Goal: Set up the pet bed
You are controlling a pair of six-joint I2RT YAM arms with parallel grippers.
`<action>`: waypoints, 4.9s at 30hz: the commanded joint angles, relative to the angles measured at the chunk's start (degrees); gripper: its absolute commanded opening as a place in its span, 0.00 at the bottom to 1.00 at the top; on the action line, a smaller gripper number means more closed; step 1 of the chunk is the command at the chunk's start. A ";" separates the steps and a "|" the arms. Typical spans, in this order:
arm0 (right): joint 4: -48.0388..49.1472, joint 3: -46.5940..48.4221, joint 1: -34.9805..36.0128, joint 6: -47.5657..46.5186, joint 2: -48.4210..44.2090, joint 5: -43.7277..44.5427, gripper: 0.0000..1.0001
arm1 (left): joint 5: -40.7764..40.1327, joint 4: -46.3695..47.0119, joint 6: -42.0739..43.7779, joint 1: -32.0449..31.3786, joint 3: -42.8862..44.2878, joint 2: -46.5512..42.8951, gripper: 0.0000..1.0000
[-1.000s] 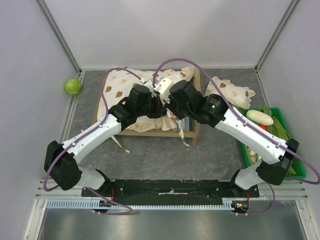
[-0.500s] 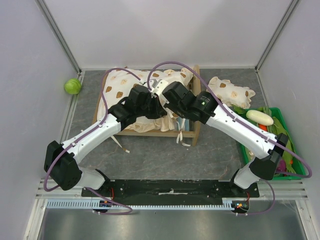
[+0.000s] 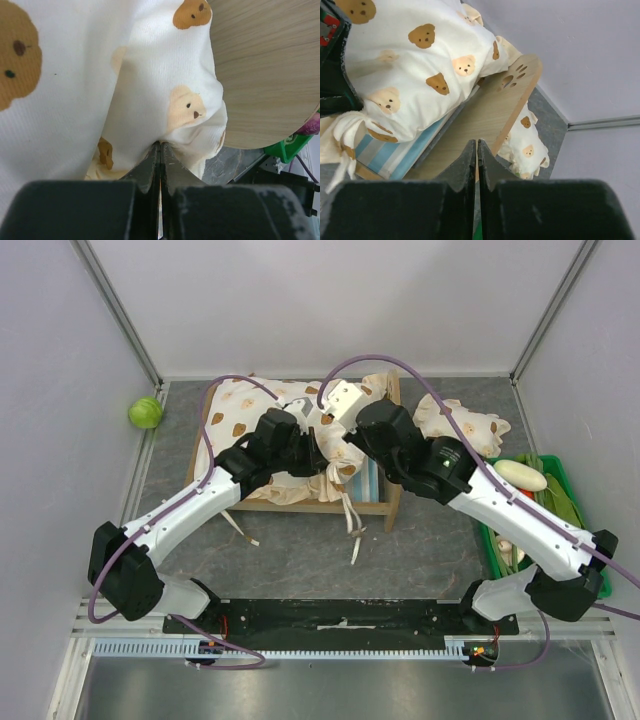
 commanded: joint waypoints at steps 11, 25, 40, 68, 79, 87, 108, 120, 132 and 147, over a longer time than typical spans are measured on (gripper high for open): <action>7.16 -17.59 -0.10 25.85 -8.93 -19.14 0.38 | -1.27 -0.89 3.04 1.20 0.01 -1.39 0.02; 24.66 -47.32 3.23 44.70 -19.78 -22.60 0.45 | -0.48 -0.72 2.78 1.64 -0.16 -1.21 0.02; 40.04 -55.15 5.79 46.46 -12.06 -9.15 0.51 | -0.74 -0.54 2.34 1.81 -0.78 -1.65 0.02; 24.59 -29.67 5.79 16.27 -10.47 7.62 0.01 | 1.37 0.16 2.78 2.43 -0.87 -1.74 0.02; 25.82 -27.72 5.62 0.94 -4.31 16.34 0.02 | 5.23 2.35 1.47 2.52 -1.48 -1.57 0.02; 26.61 -31.06 3.16 1.55 -2.99 16.08 0.03 | 9.01 5.61 -0.91 2.43 -2.54 -0.60 0.02; 16.86 -30.29 1.49 22.03 -10.01 5.54 0.60 | 11.30 8.25 -2.75 2.43 -3.77 0.37 0.02; 14.66 -29.04 -0.44 29.32 -23.30 13.61 0.78 | 12.27 11.67 -6.18 2.34 -2.54 2.74 0.02; 18.17 -31.95 -18.55 33.72 -14.69 -13.36 0.80 | 17.80 25.73 -16.29 1.38 -3.24 8.36 0.02; 20.98 -31.42 -22.42 30.99 -9.50 -20.39 0.12 | 11.57 13.98 -7.78 -0.38 -6.49 -2.88 0.62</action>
